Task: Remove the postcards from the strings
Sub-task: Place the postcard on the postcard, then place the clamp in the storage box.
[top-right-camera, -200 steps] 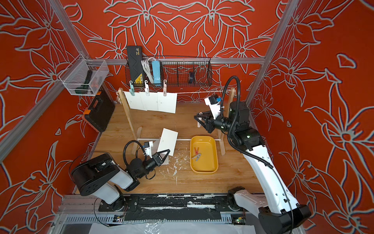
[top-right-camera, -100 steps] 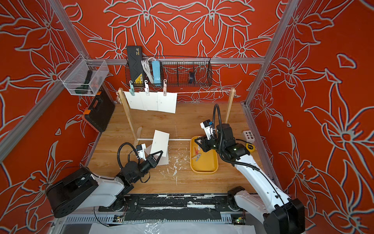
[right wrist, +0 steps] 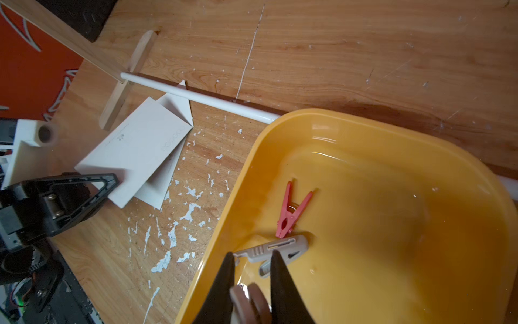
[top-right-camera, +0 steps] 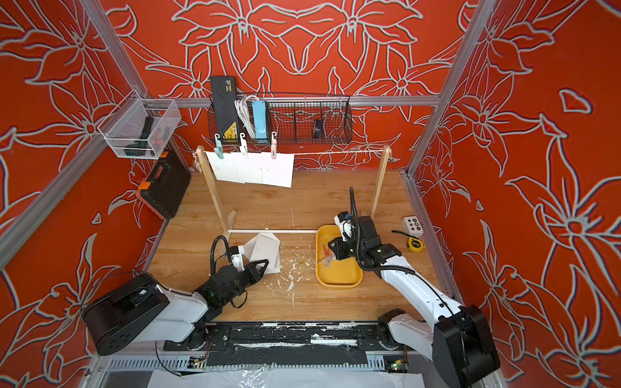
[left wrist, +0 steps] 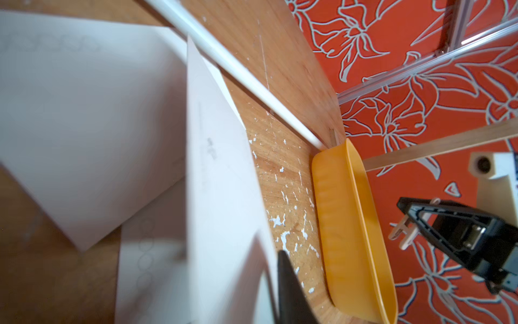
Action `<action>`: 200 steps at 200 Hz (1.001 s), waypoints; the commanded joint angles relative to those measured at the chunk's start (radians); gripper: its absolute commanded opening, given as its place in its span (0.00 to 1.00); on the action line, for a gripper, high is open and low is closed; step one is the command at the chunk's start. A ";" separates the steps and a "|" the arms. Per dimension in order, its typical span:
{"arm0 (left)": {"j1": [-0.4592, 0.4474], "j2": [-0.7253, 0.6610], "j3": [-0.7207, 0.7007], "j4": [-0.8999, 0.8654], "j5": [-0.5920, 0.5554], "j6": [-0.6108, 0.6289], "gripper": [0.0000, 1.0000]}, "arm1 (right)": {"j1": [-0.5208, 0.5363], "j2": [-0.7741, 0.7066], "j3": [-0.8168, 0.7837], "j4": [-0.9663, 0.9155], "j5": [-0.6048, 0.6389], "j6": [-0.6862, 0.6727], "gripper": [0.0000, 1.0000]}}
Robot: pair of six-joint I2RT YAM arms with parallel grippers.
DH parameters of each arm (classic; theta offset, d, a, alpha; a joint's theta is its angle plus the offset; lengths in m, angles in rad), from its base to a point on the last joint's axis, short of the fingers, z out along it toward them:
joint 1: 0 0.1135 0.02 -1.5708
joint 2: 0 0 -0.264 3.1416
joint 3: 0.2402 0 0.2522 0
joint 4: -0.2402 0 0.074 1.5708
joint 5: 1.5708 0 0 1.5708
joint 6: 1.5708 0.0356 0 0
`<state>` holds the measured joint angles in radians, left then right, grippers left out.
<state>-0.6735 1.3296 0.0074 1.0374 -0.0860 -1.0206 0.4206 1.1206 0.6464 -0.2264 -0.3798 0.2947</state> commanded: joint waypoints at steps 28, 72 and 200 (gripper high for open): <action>0.005 -0.100 0.020 -0.174 -0.014 -0.024 0.61 | 0.009 0.051 -0.018 0.052 0.053 0.012 0.35; 0.005 -0.247 0.049 -0.352 -0.012 -0.011 0.68 | 0.010 0.047 -0.005 0.033 0.067 0.008 0.55; 0.005 -0.525 0.164 -0.849 0.020 -0.095 0.80 | 0.041 -0.162 0.226 -0.204 0.060 -0.046 0.70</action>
<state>-0.6712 0.8547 0.1234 0.3294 -0.0711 -1.0935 0.4488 0.9768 0.8200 -0.3599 -0.3145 0.2710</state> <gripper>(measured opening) 0.801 0.686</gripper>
